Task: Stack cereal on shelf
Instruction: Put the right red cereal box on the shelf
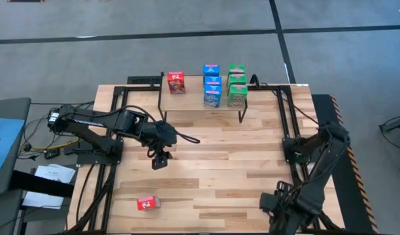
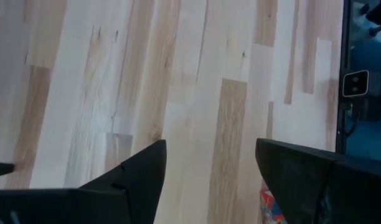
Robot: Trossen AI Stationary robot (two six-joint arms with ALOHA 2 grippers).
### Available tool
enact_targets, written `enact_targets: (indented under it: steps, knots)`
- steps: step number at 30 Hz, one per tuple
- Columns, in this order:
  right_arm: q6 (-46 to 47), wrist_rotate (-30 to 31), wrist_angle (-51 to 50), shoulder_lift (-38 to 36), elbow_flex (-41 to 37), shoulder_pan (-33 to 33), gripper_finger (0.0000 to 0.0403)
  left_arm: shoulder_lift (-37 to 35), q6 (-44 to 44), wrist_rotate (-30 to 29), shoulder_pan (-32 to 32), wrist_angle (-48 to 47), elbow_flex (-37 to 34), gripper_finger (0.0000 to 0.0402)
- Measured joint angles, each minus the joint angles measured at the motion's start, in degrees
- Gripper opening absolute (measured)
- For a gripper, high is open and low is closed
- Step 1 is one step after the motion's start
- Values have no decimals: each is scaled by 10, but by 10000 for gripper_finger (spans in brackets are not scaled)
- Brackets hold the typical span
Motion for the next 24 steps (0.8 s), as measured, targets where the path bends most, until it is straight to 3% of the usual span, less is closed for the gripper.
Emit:
enact_targets:
  steps: [13, 24]
  knots:
    - [-62, -26, -52, 40, 0, 11, 276, 0, 0, 0, 0, 13, 0, 234]
    - [-60, 19, -79, 40, 0, 11, 276, 0, 7, -22, 0, 13, 0, 234]
